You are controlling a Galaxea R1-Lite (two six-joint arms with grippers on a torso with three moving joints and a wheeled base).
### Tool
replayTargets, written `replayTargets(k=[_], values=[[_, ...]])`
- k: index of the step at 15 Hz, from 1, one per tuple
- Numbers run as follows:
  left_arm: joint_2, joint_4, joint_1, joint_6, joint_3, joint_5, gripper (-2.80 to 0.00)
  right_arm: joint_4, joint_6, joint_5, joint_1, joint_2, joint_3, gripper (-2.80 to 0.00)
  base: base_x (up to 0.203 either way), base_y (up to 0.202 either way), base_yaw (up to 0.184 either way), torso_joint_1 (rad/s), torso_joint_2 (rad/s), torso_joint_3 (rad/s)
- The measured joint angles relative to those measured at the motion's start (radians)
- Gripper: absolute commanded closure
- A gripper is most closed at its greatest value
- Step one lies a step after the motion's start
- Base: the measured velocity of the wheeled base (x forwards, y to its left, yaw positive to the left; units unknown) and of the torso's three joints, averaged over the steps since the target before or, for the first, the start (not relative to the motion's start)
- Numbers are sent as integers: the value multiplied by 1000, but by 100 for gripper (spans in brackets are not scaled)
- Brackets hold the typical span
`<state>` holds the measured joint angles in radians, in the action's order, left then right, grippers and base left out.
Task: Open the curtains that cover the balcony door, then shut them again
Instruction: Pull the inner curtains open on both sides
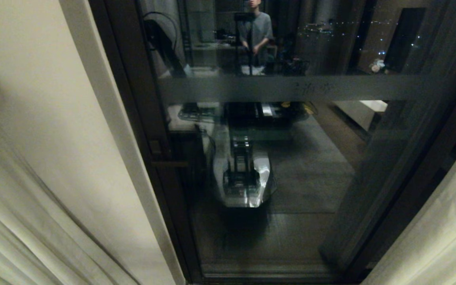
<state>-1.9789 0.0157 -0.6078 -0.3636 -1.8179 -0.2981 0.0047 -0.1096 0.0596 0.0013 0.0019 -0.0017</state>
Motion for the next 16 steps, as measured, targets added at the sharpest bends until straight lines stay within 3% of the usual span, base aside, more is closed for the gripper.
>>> replayTargets(k=[8, 16], values=[[-11, -93, -55, -90, 13, 2, 0, 0, 0, 0, 0, 0, 0, 0, 0, 0, 0, 0, 0, 0], [10, -159, -55, -93, 18, 8, 0, 0, 0, 0, 0, 0, 0, 0, 0, 0, 0, 0, 0, 0]])
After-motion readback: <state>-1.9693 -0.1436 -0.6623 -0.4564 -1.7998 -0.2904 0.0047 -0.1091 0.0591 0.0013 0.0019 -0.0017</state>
